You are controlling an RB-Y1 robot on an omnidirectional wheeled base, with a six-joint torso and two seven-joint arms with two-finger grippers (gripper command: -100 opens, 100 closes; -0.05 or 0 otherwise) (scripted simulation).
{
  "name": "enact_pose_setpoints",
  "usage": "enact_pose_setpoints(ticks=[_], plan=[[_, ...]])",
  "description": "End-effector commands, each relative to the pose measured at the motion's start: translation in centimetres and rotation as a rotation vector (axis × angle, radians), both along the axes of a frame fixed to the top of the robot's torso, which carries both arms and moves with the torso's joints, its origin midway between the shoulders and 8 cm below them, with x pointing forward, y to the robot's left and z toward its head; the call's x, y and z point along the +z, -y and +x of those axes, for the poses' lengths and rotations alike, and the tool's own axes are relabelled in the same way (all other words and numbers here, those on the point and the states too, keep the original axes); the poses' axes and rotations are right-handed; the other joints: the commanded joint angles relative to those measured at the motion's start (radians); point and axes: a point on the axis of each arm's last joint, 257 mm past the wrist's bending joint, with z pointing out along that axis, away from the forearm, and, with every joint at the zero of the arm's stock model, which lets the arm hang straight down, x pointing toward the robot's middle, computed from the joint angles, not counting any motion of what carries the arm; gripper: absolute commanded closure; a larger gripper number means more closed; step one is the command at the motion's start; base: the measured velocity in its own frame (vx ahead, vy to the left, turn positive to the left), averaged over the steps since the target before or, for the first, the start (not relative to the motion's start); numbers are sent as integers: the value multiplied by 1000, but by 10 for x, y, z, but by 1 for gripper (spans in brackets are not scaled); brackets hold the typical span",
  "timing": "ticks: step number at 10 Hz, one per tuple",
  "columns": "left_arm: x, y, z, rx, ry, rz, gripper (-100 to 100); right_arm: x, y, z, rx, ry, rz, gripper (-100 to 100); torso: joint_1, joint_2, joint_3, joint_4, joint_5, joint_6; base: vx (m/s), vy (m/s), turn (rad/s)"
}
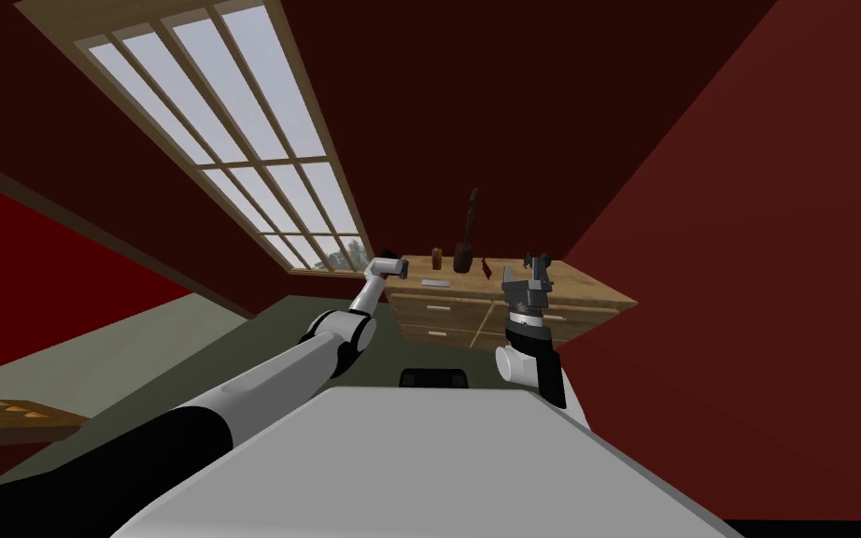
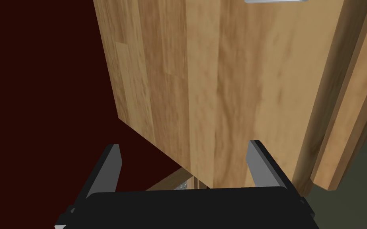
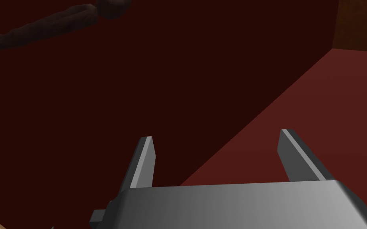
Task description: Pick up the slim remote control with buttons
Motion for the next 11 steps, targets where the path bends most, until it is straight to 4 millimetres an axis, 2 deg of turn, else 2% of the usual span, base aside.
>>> enact_pose_setpoints(ticks=[1,2,3,4,5,6,7,8,11], plan=[[-13,0,-5,4,-62,8,-100,0,0,0,0,0,0,0,0,0,0,0,0,0,36,-33,15],[-6,8,-5,-3,-88,13,-100,0,0,0,0,0,0,0,0,0,0,0,0,0,54,-42,30],[-22,4,-13,4,-138,19,-100,0,0,0,0,0,0,0,-1,-1,-1,0,0,0,45,-41,14],[-14,12,-13,-5,-160,24,-100,0,0,0,0,0,0,0,-1,-1,-1,-1,0,0,54,-60,30],[-28,9,-21,1,-206,30,-100,0,0,0,0,0,0,0,-2,-2,-1,0,0,0,47,-42,16],[-28,15,-24,-4,-244,37,-100,0,0,0,0,0,0,0,-1,-1,-1,-1,0,0,62,-38,21],[-40,12,-32,2,-288,42,-100,0,0,0,0,0,0,0,-1,-2,-1,-1,0,0,54,-39,16],[-40,12,-32,2,-288,42,-100,0,0,0,0,0,0,0,0,-2,-1,-1,0,0,21,-17,-3],[-47,25,-51,-9,-402,64,-100,0,0,0,0,0,0,0,0,-1,-1,0,0,0,55,-36,22]])
